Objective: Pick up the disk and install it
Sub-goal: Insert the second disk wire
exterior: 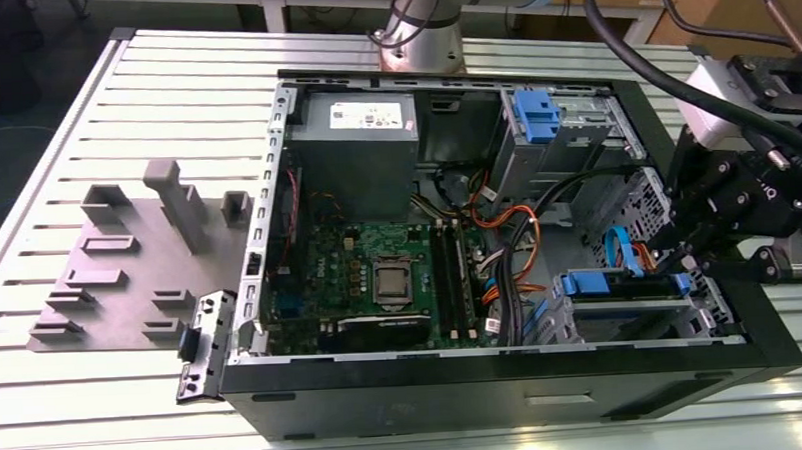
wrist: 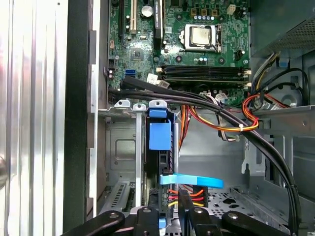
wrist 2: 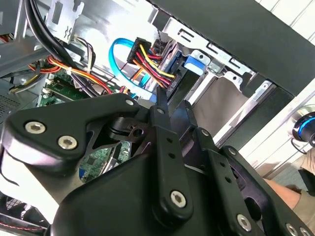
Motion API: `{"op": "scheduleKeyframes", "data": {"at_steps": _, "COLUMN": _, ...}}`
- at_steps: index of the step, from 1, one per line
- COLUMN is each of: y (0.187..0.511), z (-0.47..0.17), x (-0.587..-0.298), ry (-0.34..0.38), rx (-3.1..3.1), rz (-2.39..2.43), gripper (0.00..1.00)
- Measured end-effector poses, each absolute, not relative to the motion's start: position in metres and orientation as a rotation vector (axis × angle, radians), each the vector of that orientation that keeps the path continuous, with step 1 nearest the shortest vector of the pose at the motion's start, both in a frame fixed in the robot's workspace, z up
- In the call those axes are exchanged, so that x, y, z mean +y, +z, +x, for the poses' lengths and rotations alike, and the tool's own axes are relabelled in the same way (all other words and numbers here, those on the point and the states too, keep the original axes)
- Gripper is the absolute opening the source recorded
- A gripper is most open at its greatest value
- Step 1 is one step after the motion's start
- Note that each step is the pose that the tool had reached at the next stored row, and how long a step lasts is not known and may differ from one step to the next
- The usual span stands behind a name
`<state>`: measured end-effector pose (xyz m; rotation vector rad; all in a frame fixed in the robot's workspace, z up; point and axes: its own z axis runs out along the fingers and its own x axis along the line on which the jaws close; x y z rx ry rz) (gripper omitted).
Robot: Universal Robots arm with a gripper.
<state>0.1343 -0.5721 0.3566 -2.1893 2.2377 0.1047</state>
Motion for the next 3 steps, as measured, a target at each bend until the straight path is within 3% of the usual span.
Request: {"op": "scheduleKeyframes", "data": {"at_steps": 3, "y": 0.3566, "z": 0.1342, "x": -0.5721, "ry": 0.105, "rx": 2.238, "rz": -2.189, "gripper": 0.30}}
